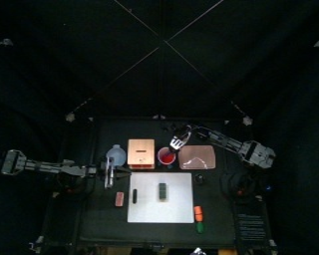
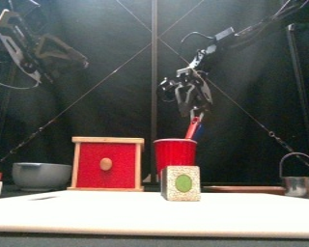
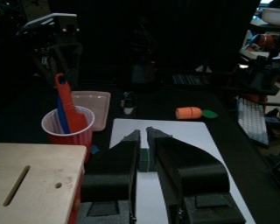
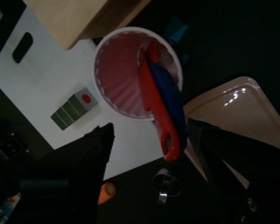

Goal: Cut the sushi into 4 pieces with the knife
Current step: Pick up the knife at its handle with right hand

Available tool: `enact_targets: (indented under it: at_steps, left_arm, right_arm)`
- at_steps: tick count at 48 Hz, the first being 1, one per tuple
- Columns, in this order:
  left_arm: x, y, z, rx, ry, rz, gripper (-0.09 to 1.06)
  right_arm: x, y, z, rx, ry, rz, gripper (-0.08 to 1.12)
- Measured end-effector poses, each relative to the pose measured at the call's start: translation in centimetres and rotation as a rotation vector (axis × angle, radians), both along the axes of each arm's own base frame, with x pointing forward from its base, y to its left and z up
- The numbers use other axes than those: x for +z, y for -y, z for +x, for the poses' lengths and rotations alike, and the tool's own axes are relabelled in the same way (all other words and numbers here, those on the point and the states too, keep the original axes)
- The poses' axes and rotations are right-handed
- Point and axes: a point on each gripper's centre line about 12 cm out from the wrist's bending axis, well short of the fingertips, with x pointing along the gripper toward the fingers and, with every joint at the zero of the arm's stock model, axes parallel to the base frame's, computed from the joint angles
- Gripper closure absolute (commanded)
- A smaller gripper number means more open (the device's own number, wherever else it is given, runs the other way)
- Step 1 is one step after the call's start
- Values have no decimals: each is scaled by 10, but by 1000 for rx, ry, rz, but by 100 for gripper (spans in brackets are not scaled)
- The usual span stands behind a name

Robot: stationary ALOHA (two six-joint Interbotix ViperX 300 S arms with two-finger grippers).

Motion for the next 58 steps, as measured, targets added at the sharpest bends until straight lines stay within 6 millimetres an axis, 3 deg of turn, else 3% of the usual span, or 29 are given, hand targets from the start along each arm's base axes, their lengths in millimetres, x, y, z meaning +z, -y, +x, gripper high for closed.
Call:
enact_targets:
  at_steps: [14,29,35,58]
  left_arm:
    - [0,0,0,0,0,0,39]
    - [0,-1,0,3,0,0,39]
    - [-1,-1,-1,5,-3,0,39]
    - [-5,-3,-2,23,-14,-27,39]
  right_arm:
    - [-10,2,2,8,-31,3,13]
    - [-5,5,8,27,-45,-3,41]
    - [-8,6,10,37,-63,10,47]
    - [-7,-4,23,99,-109,46,47]
